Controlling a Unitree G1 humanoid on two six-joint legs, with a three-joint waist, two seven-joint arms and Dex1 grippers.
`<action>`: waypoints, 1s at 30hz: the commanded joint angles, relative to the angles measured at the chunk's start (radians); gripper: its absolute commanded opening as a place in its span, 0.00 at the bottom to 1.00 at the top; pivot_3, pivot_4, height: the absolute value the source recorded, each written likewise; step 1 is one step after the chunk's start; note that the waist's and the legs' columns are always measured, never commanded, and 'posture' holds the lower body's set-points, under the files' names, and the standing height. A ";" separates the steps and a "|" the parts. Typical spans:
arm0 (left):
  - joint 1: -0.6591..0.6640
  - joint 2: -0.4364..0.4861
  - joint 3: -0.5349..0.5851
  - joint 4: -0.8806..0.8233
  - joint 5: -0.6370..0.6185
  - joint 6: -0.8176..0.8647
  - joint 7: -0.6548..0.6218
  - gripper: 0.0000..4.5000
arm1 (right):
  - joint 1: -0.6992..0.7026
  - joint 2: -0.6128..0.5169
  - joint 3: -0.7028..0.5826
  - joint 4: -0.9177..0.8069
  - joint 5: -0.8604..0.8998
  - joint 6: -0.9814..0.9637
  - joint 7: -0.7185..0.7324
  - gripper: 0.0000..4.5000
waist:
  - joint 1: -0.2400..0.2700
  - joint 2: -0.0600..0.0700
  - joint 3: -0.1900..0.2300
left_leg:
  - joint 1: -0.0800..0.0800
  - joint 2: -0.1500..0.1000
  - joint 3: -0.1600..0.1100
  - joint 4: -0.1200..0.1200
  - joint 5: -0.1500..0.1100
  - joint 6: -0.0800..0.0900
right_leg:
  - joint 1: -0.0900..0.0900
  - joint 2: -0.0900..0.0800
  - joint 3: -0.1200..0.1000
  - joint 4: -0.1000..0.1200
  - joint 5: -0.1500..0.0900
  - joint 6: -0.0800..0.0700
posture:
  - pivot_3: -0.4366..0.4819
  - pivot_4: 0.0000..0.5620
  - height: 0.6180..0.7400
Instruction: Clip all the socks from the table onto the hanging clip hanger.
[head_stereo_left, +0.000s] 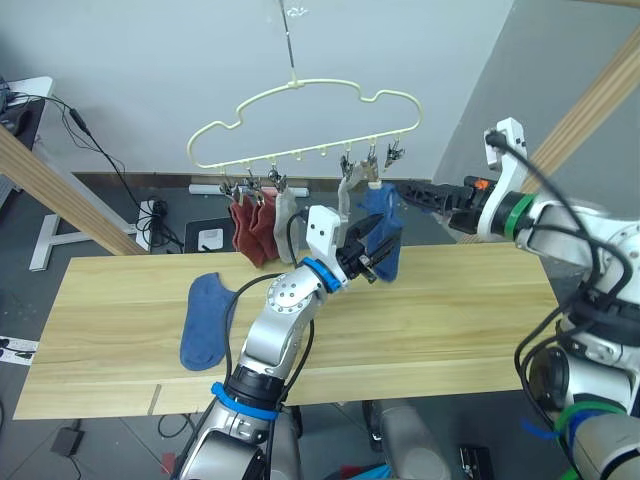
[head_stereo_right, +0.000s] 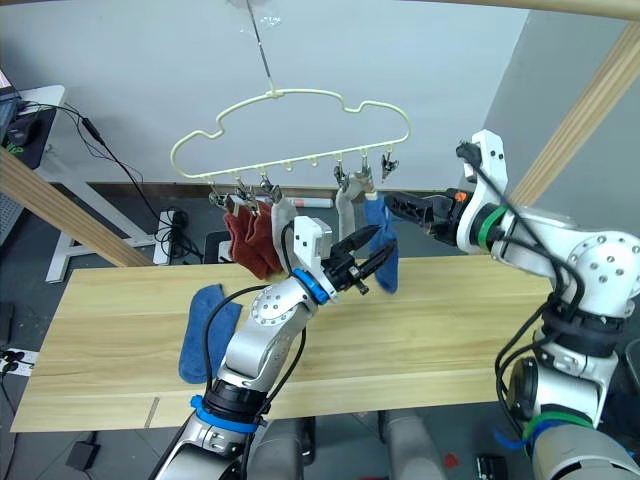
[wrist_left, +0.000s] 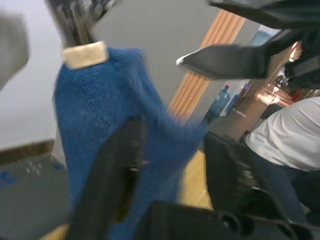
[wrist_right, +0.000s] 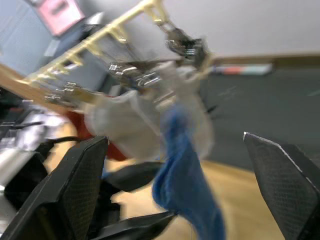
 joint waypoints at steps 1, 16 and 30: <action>0.037 0.064 0.041 -0.073 -0.027 0.034 -0.033 0.78 | 0.088 -0.050 0.148 -0.151 -0.218 -0.221 0.083 1.00 | -0.003 0.000 0.000 | 0.000 0.000 0.000 0.000 0.000 0.000 | 0.000 0.000 0.000 0.000 0.000 0.000 | 0.27 0.50 1.00; 0.116 0.345 0.199 -0.334 -0.111 0.154 -0.103 0.78 | 0.252 0.200 0.408 -0.152 -0.766 -0.669 -0.006 0.46 | 0.023 0.000 0.000 | 0.001 0.000 0.000 0.001 0.002 -0.003 | 0.001 -0.002 0.000 0.000 0.003 0.000 | 0.36 0.46 1.00; 0.062 0.396 0.215 -0.450 -0.183 0.228 -0.146 0.78 | 0.159 0.354 0.385 0.013 -0.931 -0.767 -0.017 0.31 | 0.029 0.000 -0.001 | 0.001 0.000 0.000 0.001 0.002 -0.004 | 0.001 -0.001 0.000 0.001 0.007 -0.003 | 0.39 0.43 1.00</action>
